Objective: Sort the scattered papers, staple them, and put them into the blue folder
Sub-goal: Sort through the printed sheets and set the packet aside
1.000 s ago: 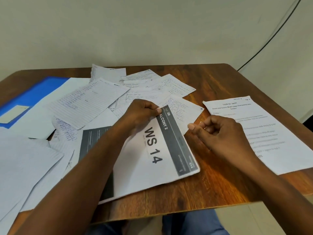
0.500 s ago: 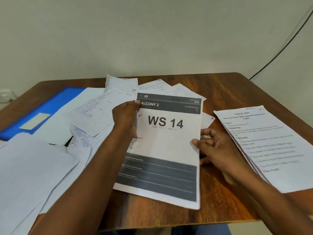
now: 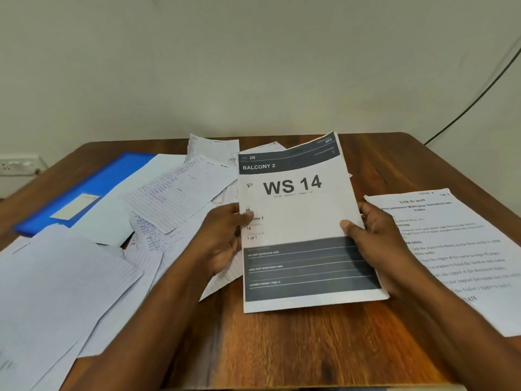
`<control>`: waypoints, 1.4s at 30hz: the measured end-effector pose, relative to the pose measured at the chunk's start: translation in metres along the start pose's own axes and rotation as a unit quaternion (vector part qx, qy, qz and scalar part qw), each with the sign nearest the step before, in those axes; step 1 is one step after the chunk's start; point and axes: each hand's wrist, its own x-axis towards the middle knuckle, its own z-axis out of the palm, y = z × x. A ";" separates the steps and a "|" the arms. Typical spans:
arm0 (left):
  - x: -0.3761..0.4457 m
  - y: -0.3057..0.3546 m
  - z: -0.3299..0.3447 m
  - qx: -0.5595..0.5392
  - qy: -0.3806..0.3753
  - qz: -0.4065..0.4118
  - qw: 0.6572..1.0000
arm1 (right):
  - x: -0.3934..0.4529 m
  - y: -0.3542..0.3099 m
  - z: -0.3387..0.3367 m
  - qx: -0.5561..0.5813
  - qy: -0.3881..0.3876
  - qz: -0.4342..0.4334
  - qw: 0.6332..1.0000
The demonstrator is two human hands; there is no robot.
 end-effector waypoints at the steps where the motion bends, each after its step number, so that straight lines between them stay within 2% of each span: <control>1: -0.002 -0.005 0.000 -0.002 -0.002 0.000 1.000 | 0.002 0.000 -0.001 -0.001 -0.001 0.003 1.000; 5: -0.007 -0.017 0.005 -0.002 0.028 0.000 1.000 | 0.004 0.001 -0.002 -0.020 -0.002 0.004 1.000; 8: -0.009 -0.021 0.002 0.087 0.049 0.043 0.994 | 0.002 0.001 -0.004 -0.027 0.014 -0.017 0.999; 18: -0.016 -0.022 0.012 0.196 0.060 0.161 0.966 | 0.004 0.000 -0.025 -0.024 0.065 -0.029 0.997; 23: -0.021 -0.018 0.035 0.200 0.047 0.202 0.958 | 0.001 -0.006 -0.054 -0.010 0.081 -0.032 0.996; 33: -0.034 -0.025 0.116 0.185 -0.069 0.172 0.965 | -0.011 -0.005 -0.153 -0.010 0.141 0.011 0.990; 42: -0.038 -0.063 0.189 0.211 -0.119 0.115 0.963 | -0.018 0.023 -0.222 -0.099 0.193 0.045 0.975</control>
